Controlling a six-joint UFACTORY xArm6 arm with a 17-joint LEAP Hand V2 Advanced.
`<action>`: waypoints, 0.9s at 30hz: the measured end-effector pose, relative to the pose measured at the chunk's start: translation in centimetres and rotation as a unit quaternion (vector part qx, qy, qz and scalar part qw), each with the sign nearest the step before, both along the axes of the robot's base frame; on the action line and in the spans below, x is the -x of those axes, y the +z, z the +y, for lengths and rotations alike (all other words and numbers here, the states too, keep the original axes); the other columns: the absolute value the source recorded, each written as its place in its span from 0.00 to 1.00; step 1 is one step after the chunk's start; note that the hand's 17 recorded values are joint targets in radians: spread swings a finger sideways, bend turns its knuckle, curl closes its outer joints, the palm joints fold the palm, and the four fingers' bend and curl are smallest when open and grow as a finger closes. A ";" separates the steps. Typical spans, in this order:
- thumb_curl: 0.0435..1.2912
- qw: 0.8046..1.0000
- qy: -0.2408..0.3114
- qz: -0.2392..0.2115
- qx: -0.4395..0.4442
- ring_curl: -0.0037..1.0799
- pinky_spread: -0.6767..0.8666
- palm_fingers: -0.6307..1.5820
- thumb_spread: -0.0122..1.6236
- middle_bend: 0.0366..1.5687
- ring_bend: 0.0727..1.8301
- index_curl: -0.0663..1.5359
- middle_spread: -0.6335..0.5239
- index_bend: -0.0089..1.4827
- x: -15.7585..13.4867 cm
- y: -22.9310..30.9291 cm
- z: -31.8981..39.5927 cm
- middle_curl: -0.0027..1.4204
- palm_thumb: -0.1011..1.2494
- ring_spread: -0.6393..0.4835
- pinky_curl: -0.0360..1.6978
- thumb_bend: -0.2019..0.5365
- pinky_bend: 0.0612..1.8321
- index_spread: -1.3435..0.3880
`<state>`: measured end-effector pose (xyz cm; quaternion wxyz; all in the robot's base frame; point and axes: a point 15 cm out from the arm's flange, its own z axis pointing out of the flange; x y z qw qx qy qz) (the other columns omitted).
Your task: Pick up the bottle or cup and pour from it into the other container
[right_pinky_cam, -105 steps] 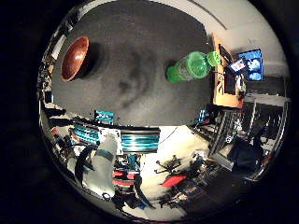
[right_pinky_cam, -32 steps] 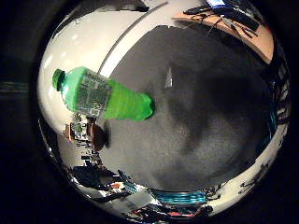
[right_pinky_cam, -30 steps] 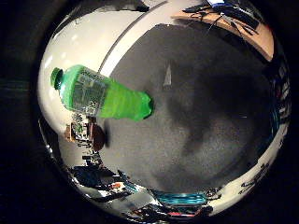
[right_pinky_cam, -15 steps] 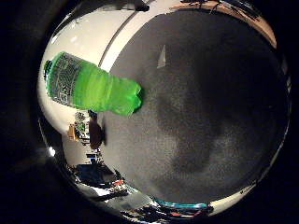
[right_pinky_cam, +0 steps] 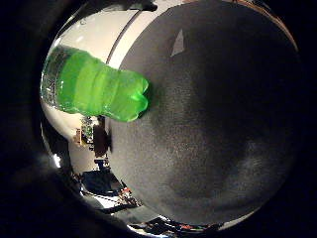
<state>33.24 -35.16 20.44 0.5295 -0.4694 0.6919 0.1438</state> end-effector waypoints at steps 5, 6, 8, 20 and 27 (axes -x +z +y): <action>0.22 1.000 0.013 -0.002 0.002 0.25 0.69 0.36 0.59 0.18 0.28 0.20 0.62 0.11 -0.7 0.0 0.8 0.24 0.48 0.67 0.02 0.24 0.47 0.68; 0.22 1.000 0.017 -0.002 0.002 0.25 0.68 0.36 0.59 0.18 0.29 0.20 0.62 0.11 -0.9 0.0 1.0 0.24 0.49 0.67 0.02 0.24 0.46 0.68; 0.22 1.000 0.027 0.002 0.005 0.25 0.68 0.36 0.59 0.18 0.30 0.21 0.62 0.11 -1.1 -0.3 1.5 0.25 0.49 0.66 0.02 0.24 0.46 0.68; 0.25 0.999 0.045 0.004 0.010 0.25 0.58 0.48 0.60 0.25 0.41 0.23 0.54 0.12 -1.4 -0.7 2.4 0.26 0.58 0.59 0.01 0.25 0.42 0.68; 0.30 0.998 0.055 0.008 0.012 0.34 0.30 0.69 0.60 0.41 0.54 0.25 0.41 0.14 -1.4 -1.0 2.8 0.35 0.67 0.43 0.03 0.26 0.57 0.63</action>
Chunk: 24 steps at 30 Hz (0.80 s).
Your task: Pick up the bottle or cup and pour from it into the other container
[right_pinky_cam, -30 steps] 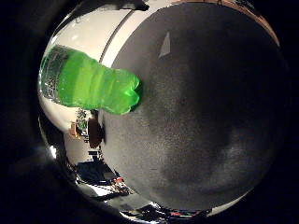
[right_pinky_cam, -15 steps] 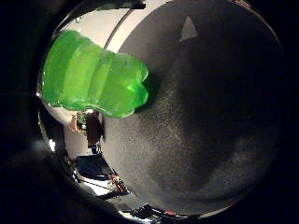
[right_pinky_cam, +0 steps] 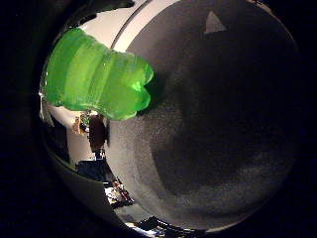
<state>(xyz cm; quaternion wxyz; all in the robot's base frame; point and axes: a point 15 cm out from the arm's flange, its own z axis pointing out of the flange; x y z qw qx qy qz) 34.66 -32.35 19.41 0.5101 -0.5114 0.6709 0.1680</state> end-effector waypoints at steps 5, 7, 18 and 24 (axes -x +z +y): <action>0.35 1.000 0.007 0.006 -0.002 0.40 0.16 0.77 0.54 0.44 0.58 0.32 0.36 0.19 0.3 -0.4 0.4 0.41 0.74 0.37 0.08 0.25 0.65 0.58; 0.38 1.000 0.013 0.005 -0.004 0.43 0.16 0.78 0.50 0.49 0.59 0.36 0.36 0.24 0.1 -0.3 0.8 0.45 0.75 0.37 0.11 0.24 0.67 0.57; 0.46 0.999 0.037 -0.001 -0.022 0.59 0.27 0.76 0.46 0.68 0.69 0.58 0.36 0.54 -0.1 0.3 2.2 0.60 0.82 0.35 0.24 0.25 0.81 0.57; 0.46 0.999 0.046 -0.018 -0.007 0.66 0.29 0.75 0.50 0.73 0.71 0.63 0.37 0.62 -0.4 2.2 2.5 0.64 0.86 0.34 0.29 0.26 0.83 0.58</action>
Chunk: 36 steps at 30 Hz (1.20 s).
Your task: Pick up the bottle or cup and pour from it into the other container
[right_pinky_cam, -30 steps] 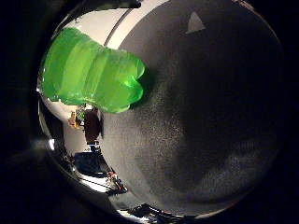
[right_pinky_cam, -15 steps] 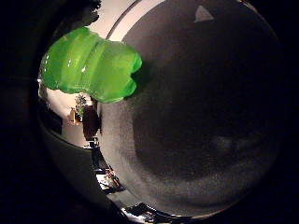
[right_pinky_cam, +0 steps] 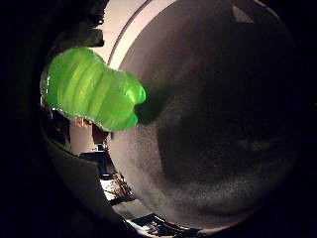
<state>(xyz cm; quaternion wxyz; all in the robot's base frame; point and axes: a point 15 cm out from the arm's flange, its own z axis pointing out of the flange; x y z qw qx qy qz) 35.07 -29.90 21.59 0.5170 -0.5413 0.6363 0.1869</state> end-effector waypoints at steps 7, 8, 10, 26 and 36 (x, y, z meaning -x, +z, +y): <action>0.49 0.998 0.014 -0.022 0.049 0.74 0.31 0.74 0.52 0.77 0.71 0.64 0.37 0.71 -0.7 4.6 0.9 0.67 0.90 0.33 0.36 0.26 0.84 0.61; 0.50 0.998 0.017 -0.026 0.057 0.75 0.31 0.74 0.52 0.77 0.71 0.64 0.37 0.72 -0.8 5.3 1.1 0.68 0.91 0.32 0.37 0.26 0.84 0.61; 0.51 0.996 0.026 -0.034 0.074 0.77 0.31 0.74 0.52 0.78 0.71 0.64 0.38 0.73 -1.2 6.9 1.8 0.68 0.91 0.32 0.39 0.26 0.83 0.62; 0.65 0.954 0.171 -0.043 0.242 0.86 0.30 0.75 0.39 0.82 0.69 0.61 0.39 0.76 -0.6 17.4 16.2 0.66 0.92 0.32 0.54 0.25 0.75 0.64; 0.69 0.904 0.216 -0.001 0.370 0.88 0.29 0.77 0.34 0.81 0.68 0.61 0.40 0.75 0.4 18.3 22.7 0.65 0.91 0.32 0.60 0.25 0.70 0.64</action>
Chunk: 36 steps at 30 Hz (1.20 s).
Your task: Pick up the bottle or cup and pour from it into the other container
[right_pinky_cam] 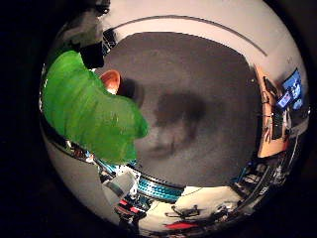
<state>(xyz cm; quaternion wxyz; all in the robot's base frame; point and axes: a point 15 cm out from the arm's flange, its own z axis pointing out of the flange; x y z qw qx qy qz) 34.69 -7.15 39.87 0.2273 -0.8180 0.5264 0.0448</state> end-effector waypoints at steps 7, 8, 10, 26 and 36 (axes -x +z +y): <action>0.71 0.995 0.028 0.013 0.099 0.89 0.29 0.77 0.32 0.82 0.67 0.61 0.40 0.76 0.0 0.7 3.9 0.65 0.91 0.32 0.63 0.25 0.68 0.64; 0.71 0.993 0.033 0.016 0.109 0.89 0.29 0.77 0.32 0.82 0.67 0.60 0.40 0.76 0.0 0.6 4.4 0.65 0.91 0.32 0.63 0.25 0.68 0.64; 0.71 0.990 0.048 0.023 0.131 0.89 0.28 0.77 0.32 0.82 0.67 0.60 0.40 0.76 0.0 0.5 5.8 0.64 0.91 0.32 0.63 0.25 0.67 0.64; 0.73 0.922 0.104 0.048 0.370 0.90 0.28 0.77 0.29 0.82 0.67 0.60 0.41 0.76 -2.0 1.0 11.0 0.64 0.89 0.31 0.65 0.25 0.66 0.65; 0.74 0.852 0.128 0.082 0.501 0.91 0.28 0.78 0.27 0.82 0.67 0.60 0.41 0.76 -4.9 1.2 14.6 0.65 0.89 0.31 0.64 0.25 0.66 0.64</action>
